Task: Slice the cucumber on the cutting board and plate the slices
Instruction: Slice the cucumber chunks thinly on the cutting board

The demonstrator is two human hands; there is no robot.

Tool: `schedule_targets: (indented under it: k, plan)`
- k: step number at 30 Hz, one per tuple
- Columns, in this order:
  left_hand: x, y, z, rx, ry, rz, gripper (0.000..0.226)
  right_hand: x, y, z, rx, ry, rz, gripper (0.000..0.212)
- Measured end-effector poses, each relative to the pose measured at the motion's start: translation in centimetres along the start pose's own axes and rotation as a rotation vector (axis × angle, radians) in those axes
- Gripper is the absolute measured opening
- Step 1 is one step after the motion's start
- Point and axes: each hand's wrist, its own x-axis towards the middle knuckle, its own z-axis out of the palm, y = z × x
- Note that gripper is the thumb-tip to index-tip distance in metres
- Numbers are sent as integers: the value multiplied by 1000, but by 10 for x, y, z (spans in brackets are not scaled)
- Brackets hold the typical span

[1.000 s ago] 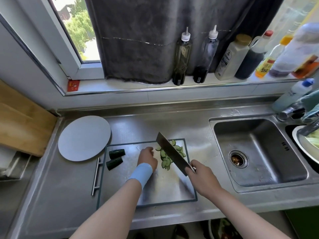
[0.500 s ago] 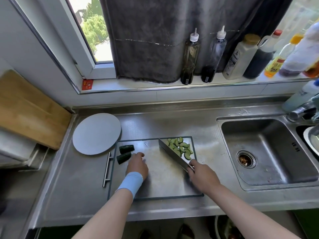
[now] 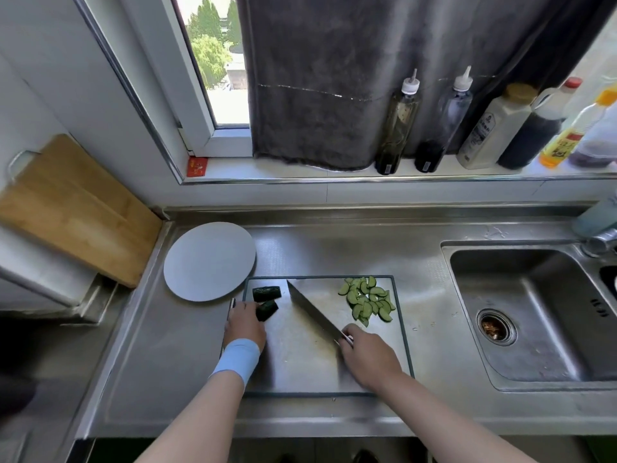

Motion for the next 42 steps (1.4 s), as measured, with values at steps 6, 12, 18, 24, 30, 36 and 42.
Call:
schedule_targets:
  k: [6,12,18,24,30,36,42]
  plan:
    - [-18,4,11,-89,-56,115,25,-7,-1,2,-13,-16,10,27]
    - [-49,19,26,-123,-130,162,20,-17,1,-3,-33,-69,-30,28]
    - [-62,28,34,-94,-145,210,21,-24,2,-9,-44,-125,-77,24]
    - [-59,28,35,-87,-124,258,20,-22,6,-8,-53,-134,-65,27]
    - [-58,32,37,-31,-117,353,23,-23,8,-2,-38,-134,-78,28]
    - [-61,30,39,-15,-82,407,26,-24,9,2,-19,-128,-98,25]
    - [-59,33,37,1,-107,399,30,-23,7,4,-82,-71,-126,33]
